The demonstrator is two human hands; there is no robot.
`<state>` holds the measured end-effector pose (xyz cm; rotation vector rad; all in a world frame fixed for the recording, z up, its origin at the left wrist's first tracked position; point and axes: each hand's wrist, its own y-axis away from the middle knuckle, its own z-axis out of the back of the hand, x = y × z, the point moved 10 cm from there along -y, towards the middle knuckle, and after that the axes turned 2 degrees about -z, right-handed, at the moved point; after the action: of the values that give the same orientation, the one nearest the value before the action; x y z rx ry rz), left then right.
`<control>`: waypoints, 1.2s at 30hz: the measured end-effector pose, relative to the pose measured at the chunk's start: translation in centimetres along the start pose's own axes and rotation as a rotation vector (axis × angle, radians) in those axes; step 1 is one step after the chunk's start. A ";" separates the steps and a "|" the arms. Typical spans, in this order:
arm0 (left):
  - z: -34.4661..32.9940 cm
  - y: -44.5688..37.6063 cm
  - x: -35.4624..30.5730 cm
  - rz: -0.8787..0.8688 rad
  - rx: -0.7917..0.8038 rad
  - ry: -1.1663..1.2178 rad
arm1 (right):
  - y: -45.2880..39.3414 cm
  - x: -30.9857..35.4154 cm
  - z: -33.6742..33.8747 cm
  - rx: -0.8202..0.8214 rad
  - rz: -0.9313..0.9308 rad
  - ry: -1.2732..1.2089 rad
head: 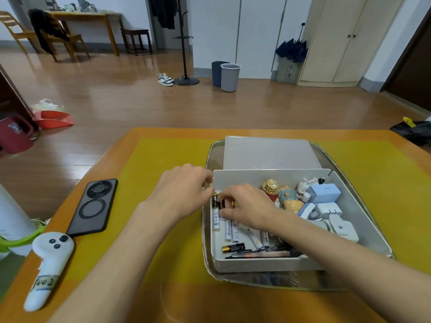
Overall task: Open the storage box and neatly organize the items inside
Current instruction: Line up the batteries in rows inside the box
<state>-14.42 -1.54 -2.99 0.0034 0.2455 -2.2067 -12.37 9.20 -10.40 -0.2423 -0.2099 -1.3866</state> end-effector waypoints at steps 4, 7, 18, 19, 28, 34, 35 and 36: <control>-0.1 0.0 0.1 -0.003 0.008 -0.004 | -0.1 0.1 0.1 0.007 0.025 0.036; -0.3 0.0 0.0 -0.003 0.016 -0.007 | -0.2 0.6 -0.8 0.031 0.064 0.071; -0.3 -0.4 -0.6 0.000 0.023 0.005 | -0.4 1.3 -1.8 0.059 0.143 0.274; -0.3 -0.4 -0.6 0.002 0.026 0.007 | -0.4 1.2 -1.7 0.062 0.147 0.278; -1.3 -0.6 -1.9 -0.073 0.066 0.018 | 0.8 -0.3 -0.1 0.005 0.195 0.302; -2.7 -0.9 -2.6 -0.125 0.140 0.003 | 0.5 0.2 -0.5 -0.065 0.231 0.219; -2.3 -1.0 -2.4 -0.117 0.115 0.011 | 0.1 0.1 0.0 -0.116 0.193 0.193; -1.8 -1.0 -2.1 -0.107 0.084 0.024 | -0.4 -0.1 0.3 -0.147 0.155 0.177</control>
<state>-14.11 1.08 -4.39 0.0651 0.1695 -2.3230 -12.74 9.27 -10.12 -0.2509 0.0578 -1.2621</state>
